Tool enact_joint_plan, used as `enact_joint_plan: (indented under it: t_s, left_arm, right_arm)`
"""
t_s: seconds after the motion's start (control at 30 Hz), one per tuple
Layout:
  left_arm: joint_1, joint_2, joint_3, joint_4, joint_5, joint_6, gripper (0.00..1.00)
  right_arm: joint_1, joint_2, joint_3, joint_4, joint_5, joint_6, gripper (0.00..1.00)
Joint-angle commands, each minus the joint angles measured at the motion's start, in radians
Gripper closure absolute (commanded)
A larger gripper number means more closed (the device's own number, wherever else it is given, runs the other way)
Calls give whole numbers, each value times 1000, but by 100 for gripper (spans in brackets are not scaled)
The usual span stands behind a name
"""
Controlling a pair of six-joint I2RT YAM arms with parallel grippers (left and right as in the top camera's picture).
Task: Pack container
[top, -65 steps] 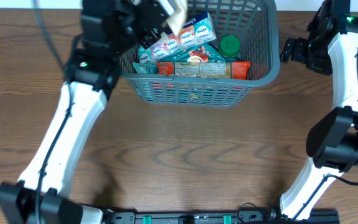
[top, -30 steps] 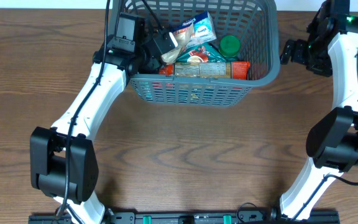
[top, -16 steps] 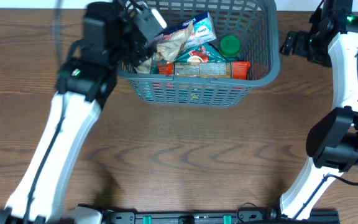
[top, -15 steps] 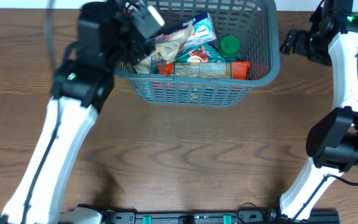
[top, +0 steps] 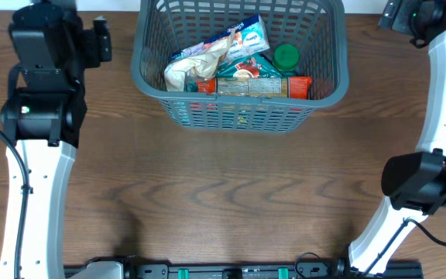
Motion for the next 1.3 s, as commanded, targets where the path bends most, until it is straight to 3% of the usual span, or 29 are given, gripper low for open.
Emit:
enact_joint_plan:
  t_s: [0.0, 0.1, 0.3, 0.43, 0.6, 0.8, 0.9, 1.07, 1.27]
  left_arm:
    - [20, -23, 13, -29, -23, -176, 1]
    - [43, -52, 0, -48, -18, -263, 2]
    - [48, -166, -105, -40, 65, -246, 1]
    - [48, -286, -249, -23, 161, -174, 1]
    - [48, -496, -495, 42, 226, -111, 1]
    - [48, -721, -680, 51, 245, -84, 1]
    - [47, -823, -749, 32, 291, -8, 1]
    - [47, -899, -782, -32, 293, -6, 1]
    - [47, -891, -782, -95, 293, -6, 1]
  right_arm:
    - [-5, -74, 22, -36, 81, 50, 1]
    - [-5, -138, 21, -90, 78, 92, 1]
    - [29, -280, -9, -173, 92, 95, 4]
    - [90, -411, -124, -164, 124, 96, 6]
    - [211, -663, -464, -50, 171, 98, 5]
    - [314, -989, -935, 121, 162, 129, 4]
    - [348, -1152, -1130, 171, 163, 124, 4]
    - [367, -1362, -1309, 181, 158, 105, 1]
    - [367, -1477, -1359, 92, 158, 106, 1]
